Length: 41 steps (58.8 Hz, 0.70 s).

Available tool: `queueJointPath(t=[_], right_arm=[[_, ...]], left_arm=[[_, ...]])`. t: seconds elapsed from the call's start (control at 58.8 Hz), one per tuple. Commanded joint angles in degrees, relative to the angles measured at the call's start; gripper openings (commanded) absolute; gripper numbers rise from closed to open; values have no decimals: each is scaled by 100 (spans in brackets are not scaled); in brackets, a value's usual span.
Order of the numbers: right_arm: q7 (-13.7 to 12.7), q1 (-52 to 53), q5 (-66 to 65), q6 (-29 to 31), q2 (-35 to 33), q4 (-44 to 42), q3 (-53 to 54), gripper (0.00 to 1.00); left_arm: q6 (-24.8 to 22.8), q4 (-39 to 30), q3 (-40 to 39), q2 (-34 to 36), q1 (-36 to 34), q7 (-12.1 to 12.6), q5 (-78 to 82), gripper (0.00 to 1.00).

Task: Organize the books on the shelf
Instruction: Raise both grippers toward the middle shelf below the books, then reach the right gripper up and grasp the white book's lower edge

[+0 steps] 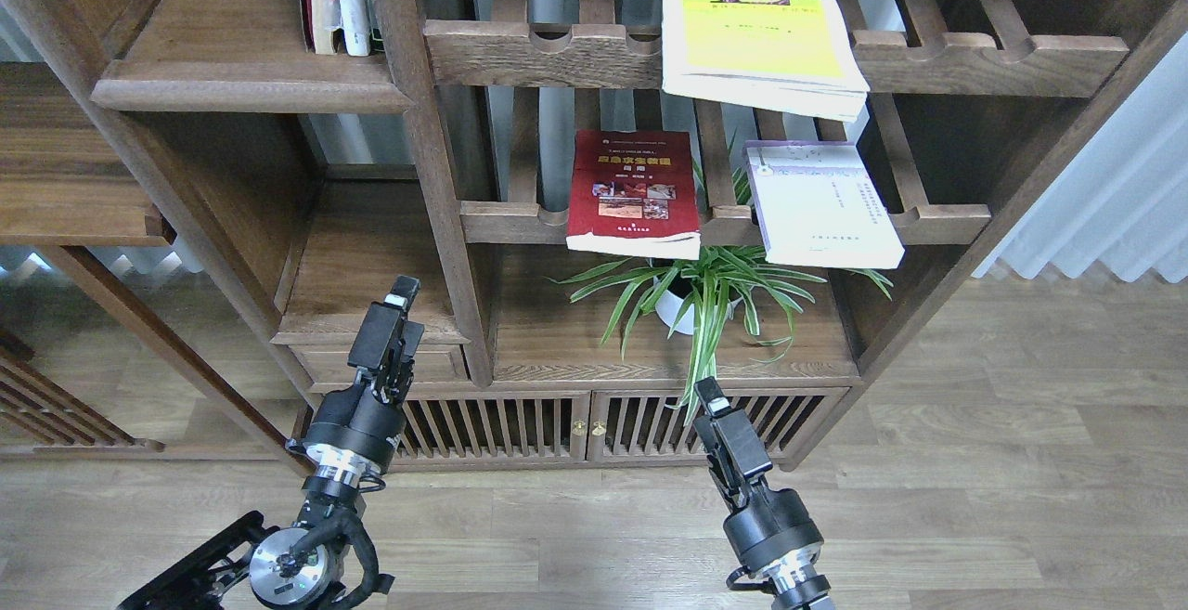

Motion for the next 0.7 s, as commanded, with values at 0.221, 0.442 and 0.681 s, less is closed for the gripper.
queueJointPath(t=[0.221,0.442,0.681], right_arm=[[-9,135,50,0,0,83,90,99],[-9,434,208,0,0,83,248,99],[-18,820,375,0,0,-5,538,99]], left_arm=[[0,-160,-421,14,533,1083,-55,100],[0,-354,-544,119,533,1522,-55,100],[0,-345,-958,84,533,1549,-73,100]])
